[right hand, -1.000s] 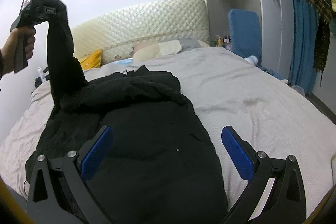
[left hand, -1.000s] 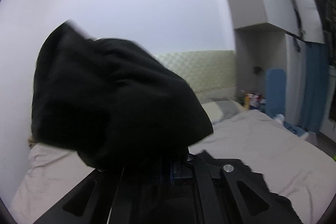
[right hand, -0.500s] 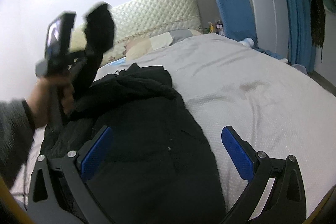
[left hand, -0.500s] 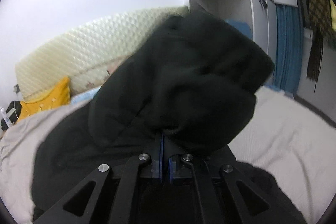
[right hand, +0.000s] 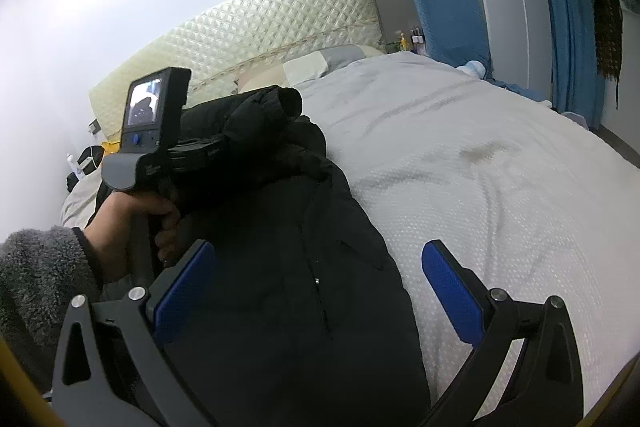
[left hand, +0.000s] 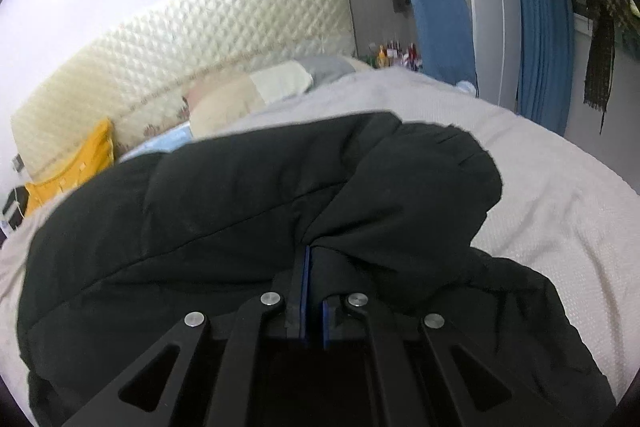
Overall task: Fold large clothes
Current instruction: 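Lift the sleeve with the left tool and fold it across the jacket body, then open the left tool to release the sleeve on the jacket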
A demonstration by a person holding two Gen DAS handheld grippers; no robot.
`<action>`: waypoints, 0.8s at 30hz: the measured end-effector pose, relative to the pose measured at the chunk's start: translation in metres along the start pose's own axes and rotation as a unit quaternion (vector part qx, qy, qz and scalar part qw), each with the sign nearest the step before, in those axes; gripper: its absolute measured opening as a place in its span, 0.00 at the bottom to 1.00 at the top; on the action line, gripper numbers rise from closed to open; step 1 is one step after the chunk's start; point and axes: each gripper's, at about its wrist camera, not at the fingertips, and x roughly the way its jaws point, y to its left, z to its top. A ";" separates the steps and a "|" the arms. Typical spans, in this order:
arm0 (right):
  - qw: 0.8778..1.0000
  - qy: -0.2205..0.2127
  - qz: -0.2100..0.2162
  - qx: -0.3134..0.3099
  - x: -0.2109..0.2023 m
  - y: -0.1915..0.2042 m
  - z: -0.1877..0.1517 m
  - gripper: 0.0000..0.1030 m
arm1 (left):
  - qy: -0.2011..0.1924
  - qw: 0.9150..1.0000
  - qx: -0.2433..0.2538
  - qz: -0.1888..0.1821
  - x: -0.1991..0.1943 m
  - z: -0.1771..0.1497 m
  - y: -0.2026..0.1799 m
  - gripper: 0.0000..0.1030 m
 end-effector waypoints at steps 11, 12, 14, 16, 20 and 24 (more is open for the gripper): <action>0.999 -0.034 0.009 -0.024 -0.008 0.006 0.001 1.00 | 0.005 0.997 -0.080 0.002 -0.041 0.009 0.022 0.62; 0.999 -0.037 0.009 -0.026 -0.010 0.006 0.002 1.00 | -0.001 0.997 -0.077 0.000 -0.047 0.012 0.022 0.65; 0.999 -0.042 0.012 -0.028 -0.011 0.006 0.001 1.00 | -0.016 0.997 -0.073 0.004 -0.068 0.016 0.026 0.67; 0.998 -0.046 0.013 -0.031 -0.011 0.009 0.001 1.00 | -0.023 0.997 -0.072 0.004 -0.087 0.020 0.030 0.67; 0.997 -0.054 0.022 -0.045 -0.015 0.015 0.000 1.00 | -0.040 0.994 -0.096 -0.021 -0.141 0.023 0.047 0.67; 0.996 -0.064 0.025 -0.055 -0.022 0.019 -0.001 1.00 | -0.067 0.992 -0.104 -0.019 -0.201 0.020 0.065 0.67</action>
